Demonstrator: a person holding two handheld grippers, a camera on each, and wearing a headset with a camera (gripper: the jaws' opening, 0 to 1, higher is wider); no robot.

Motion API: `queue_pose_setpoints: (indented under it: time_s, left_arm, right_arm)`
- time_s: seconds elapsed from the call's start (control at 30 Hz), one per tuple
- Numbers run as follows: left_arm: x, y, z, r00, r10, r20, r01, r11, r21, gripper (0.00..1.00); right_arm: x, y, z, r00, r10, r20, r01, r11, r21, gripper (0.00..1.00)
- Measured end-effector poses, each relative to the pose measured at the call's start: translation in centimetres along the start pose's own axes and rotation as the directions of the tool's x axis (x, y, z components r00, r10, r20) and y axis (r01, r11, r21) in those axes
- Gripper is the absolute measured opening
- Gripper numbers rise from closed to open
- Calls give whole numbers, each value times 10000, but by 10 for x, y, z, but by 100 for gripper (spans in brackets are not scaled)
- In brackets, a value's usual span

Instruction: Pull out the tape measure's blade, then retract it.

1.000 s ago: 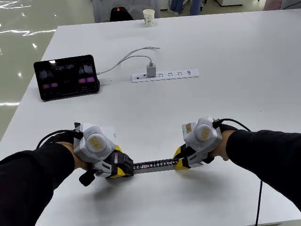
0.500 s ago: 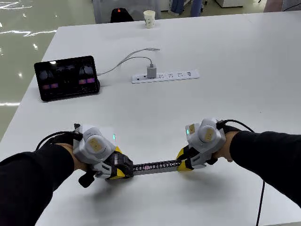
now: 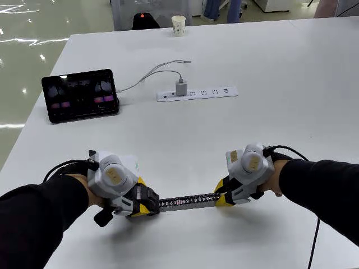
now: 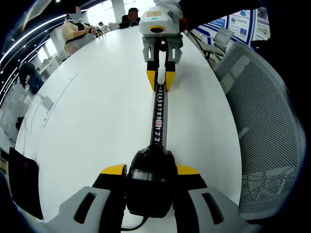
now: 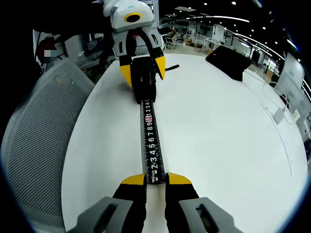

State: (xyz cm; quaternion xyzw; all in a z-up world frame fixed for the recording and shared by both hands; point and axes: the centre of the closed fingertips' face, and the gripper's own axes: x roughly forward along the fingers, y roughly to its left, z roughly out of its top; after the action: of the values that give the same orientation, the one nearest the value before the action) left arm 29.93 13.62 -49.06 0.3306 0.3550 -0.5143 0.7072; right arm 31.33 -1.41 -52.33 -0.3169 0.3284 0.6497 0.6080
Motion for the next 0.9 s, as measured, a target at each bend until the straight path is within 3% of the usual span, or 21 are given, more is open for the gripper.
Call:
queue_pose_setpoints:
  time_s: [0.9]
  left_arm:
    - [0,0,1,10000,7,45,-6,10000,-24,32]
  right_arm:
    - [-14,-1,-18,9999,-104,-62,105,9998,176,10]
